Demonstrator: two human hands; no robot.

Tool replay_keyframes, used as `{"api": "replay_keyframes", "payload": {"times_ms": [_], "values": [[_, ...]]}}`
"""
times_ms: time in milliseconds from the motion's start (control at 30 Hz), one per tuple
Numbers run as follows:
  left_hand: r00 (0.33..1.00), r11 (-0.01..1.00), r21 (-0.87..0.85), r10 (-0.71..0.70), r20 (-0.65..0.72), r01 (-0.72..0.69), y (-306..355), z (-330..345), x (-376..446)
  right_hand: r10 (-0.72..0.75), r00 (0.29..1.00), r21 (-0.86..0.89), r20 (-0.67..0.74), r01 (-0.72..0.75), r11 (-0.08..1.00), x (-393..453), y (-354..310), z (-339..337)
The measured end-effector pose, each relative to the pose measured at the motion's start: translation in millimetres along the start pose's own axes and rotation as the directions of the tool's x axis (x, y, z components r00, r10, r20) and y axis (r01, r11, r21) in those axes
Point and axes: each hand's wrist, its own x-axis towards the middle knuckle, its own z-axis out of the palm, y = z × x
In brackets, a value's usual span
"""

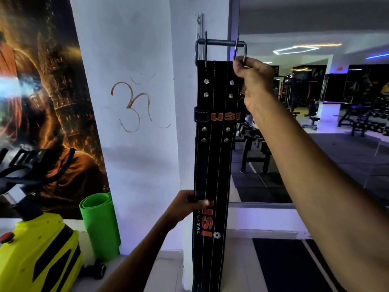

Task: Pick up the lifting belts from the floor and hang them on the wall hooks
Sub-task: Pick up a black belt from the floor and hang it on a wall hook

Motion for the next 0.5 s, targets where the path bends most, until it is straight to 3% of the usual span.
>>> {"api": "replay_keyframes", "payload": {"times_ms": [200,500], "values": [[0.967,0.968,-0.121,0.198,-0.159,-0.219,70,-10,17,0.024,0.999,-0.027,0.032,-0.023,0.999,-7,8,2],[0.993,0.995,-0.008,0.098,-0.062,-0.098,1,12,0,-0.003,1.0,-0.057,0.021,0.004,0.998,-3,5,4]]}}
